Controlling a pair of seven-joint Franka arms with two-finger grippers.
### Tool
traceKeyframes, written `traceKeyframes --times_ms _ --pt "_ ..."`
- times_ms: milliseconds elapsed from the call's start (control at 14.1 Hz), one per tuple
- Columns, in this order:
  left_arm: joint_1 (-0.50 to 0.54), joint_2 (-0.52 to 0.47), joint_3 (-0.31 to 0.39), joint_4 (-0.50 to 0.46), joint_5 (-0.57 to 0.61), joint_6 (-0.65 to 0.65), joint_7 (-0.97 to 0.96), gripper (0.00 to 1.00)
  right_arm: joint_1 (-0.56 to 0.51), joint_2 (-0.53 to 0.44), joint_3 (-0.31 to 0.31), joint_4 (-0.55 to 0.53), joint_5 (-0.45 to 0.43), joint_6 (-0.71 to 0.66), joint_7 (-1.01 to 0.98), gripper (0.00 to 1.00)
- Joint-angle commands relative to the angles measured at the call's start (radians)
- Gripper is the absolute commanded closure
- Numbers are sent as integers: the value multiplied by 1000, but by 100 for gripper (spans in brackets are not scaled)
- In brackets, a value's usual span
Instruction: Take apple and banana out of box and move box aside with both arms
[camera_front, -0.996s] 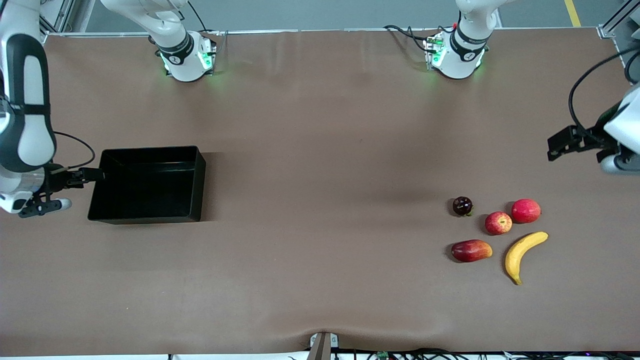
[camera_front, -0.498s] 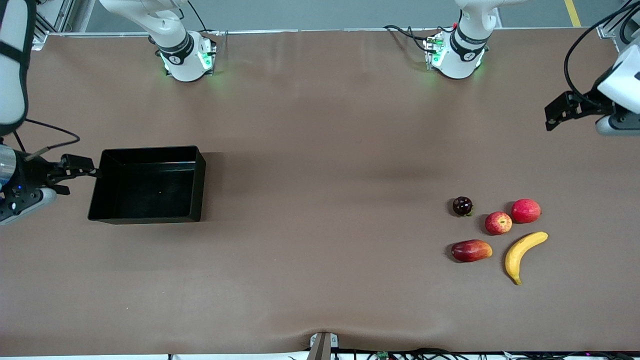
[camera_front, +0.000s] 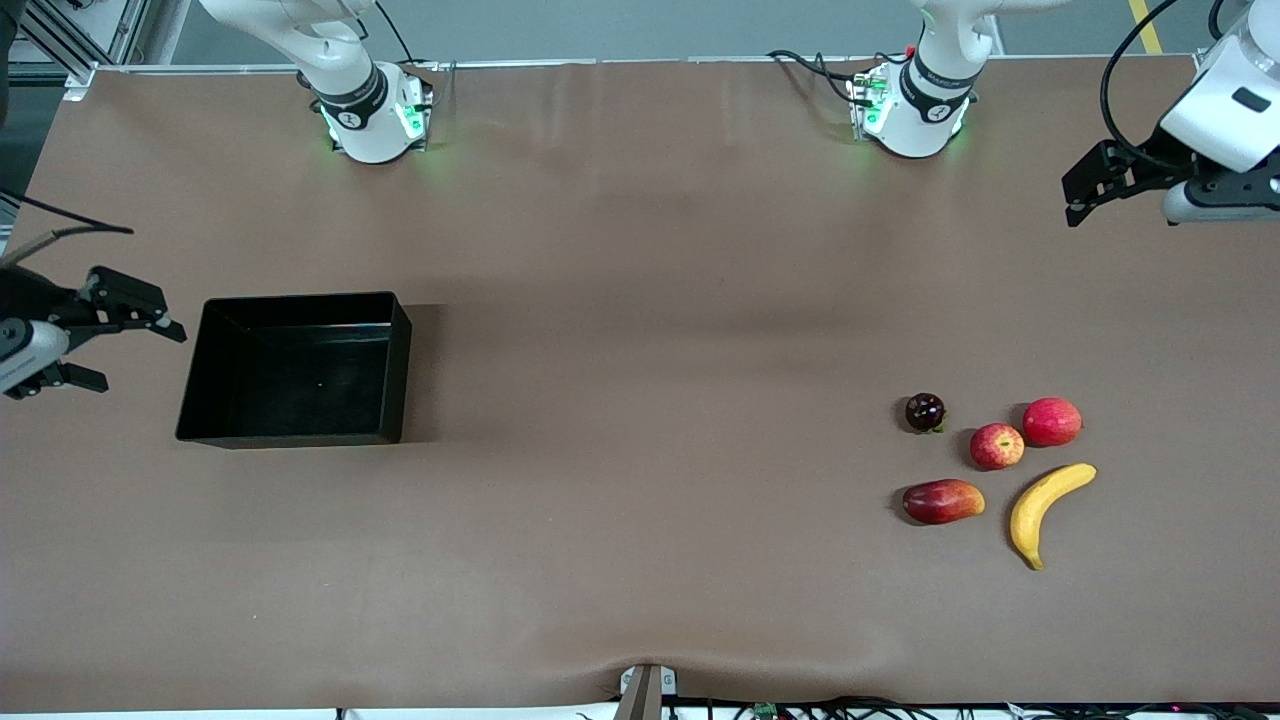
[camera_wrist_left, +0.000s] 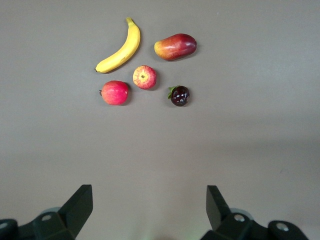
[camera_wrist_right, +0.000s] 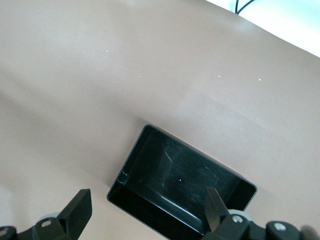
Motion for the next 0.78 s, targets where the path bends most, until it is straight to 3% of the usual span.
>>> traceKeyframes --times_ms 0,71,285,498,712 --pt "12 -22 22 -22 -61 -5 5 0 -18 -52 26 7 -9 -41 61 0" --pt "12 -22 22 -21 -66 -6 8 0 -18 -86 23 2 -16 -95 187 0" --pt "12 -8 22 -12 -64 -9 8 0 7 -146 39 -40 -147 -213 505 0" --pt "10 53 21 79 -52 -38 2 0 9 -276 38 -207 -157 -180 550 0" --pt "12 55 22 91 -49 -45 0 0 -5 -321 38 -266 -159 -169 550 0"
